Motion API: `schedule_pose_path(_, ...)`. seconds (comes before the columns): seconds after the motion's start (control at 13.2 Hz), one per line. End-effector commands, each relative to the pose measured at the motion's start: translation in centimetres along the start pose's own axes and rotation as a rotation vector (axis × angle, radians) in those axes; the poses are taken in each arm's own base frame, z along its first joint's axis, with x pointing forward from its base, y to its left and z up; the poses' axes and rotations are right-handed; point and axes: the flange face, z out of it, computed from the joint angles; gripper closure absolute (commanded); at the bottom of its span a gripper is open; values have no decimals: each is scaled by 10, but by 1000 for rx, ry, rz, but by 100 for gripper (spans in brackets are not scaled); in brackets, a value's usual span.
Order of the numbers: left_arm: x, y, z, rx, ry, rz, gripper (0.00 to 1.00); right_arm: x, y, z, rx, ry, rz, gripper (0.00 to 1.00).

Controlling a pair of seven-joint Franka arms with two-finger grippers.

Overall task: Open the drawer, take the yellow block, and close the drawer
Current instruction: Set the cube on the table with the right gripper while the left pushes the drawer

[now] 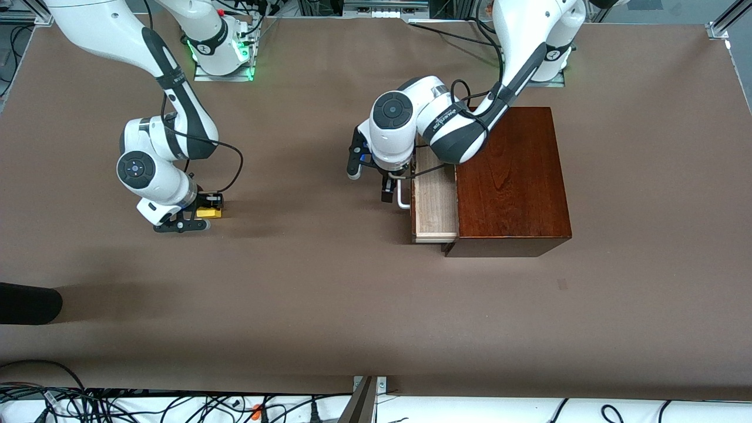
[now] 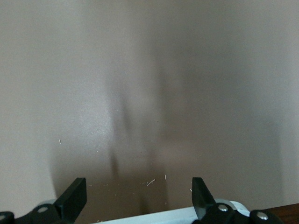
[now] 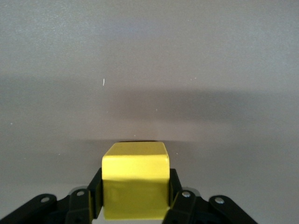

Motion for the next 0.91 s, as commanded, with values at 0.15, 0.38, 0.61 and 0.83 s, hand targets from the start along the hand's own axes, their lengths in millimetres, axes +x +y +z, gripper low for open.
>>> schedule_pose_path(0.15,-28,-2,3,-36,-143,33,0,4,13,-2,13,15,19,0)
schedule_pose_path(0.38,-43,-5,0,-52,-206,25,0,13,25,-56,12,101,17,0)
schedule_pose_path(0.61,-60,-12,-2,-59,-232,5,0,4,27,-151,6,141,18,0)
schedule_pose_path(0.83,-67,-17,-3,-58,-232,-6,0,-4,12,-253,-1,87,-1,0)
